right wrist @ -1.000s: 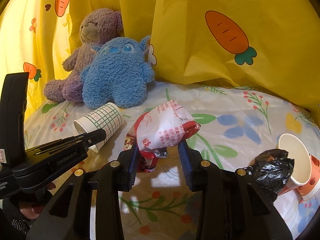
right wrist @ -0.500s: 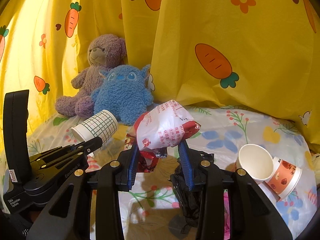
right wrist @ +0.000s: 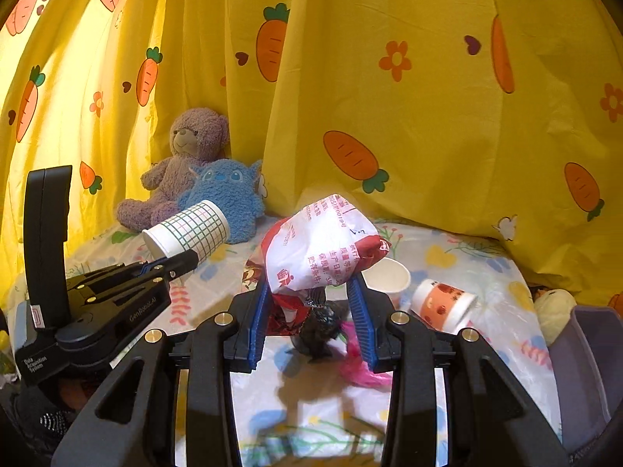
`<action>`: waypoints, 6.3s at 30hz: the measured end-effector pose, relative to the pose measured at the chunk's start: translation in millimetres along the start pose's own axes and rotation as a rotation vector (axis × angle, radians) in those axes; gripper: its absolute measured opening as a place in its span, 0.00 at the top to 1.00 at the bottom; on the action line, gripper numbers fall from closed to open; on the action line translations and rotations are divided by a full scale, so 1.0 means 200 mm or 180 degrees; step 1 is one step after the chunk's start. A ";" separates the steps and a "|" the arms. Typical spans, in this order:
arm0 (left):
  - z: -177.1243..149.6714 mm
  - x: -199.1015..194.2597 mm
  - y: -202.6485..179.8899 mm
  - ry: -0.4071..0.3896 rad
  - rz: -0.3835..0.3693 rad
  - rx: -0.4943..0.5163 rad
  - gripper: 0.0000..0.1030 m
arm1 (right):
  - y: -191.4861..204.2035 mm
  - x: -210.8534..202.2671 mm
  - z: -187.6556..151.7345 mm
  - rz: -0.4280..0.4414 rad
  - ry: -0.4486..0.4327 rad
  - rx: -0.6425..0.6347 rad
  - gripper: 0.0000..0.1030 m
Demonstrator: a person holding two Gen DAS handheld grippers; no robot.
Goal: Collect trash
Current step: 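Carry the grid cup and wrapper over the grey bin with both tools, then open both tools over the grey bin to drop the cup and wrapper, then move both open tools back over the table toward the black and pink bags, then grasp the black bag with the left tool while the right tool grasps the pink bag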
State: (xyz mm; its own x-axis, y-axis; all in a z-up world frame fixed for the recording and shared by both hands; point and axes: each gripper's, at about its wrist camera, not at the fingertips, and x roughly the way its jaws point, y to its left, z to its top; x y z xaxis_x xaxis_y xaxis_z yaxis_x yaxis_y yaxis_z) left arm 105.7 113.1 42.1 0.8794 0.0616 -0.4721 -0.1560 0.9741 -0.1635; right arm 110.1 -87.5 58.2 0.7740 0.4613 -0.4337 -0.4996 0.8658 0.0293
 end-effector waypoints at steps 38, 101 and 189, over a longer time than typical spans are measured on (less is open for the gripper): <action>-0.23 0.14 -0.99 0.0258 -0.0817 0.0841 0.98 | -0.70 -0.38 -0.38 -0.0794 -0.0108 0.0544 0.63; -0.33 0.48 -2.16 0.0819 -0.2419 0.1581 0.98 | -1.57 -0.53 -0.60 -0.2147 0.0008 0.1377 0.59; -0.19 0.17 -0.07 0.0196 0.0283 0.0184 0.09 | -0.23 0.62 -0.36 -0.0454 0.1026 0.0437 0.59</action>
State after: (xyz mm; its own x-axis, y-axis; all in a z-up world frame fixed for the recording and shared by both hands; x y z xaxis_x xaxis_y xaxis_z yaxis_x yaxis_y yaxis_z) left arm 120.5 93.0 -4.3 0.8337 0.1367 -0.5351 -0.2044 0.9764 -0.0691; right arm 201.4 -83.6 -62.7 0.6590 0.2683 -0.7026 -0.3218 0.9450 0.0590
